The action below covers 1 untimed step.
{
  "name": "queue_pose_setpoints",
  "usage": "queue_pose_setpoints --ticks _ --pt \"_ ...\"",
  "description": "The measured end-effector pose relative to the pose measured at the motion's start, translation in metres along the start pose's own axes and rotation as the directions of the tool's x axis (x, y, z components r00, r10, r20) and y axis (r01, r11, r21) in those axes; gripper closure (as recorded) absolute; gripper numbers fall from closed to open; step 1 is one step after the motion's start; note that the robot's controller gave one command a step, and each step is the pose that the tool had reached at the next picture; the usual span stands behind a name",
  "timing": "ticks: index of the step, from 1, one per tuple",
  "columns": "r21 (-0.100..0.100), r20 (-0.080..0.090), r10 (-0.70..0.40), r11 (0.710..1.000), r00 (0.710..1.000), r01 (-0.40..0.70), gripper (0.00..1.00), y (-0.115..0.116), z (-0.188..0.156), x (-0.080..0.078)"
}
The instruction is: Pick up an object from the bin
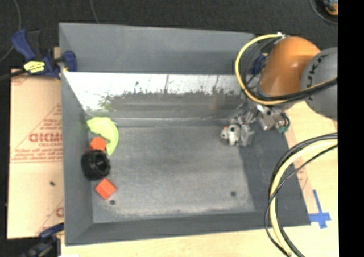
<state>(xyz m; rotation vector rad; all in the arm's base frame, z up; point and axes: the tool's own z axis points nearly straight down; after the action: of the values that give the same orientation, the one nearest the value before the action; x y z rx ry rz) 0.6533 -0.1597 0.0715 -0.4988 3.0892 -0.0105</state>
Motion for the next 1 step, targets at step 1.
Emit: queue_pose_setpoints --ticks 1 --pt "-0.001 -0.001 0.0 1.0 1.0 0.0 1.0 0.0004 -0.0028 0.0008"
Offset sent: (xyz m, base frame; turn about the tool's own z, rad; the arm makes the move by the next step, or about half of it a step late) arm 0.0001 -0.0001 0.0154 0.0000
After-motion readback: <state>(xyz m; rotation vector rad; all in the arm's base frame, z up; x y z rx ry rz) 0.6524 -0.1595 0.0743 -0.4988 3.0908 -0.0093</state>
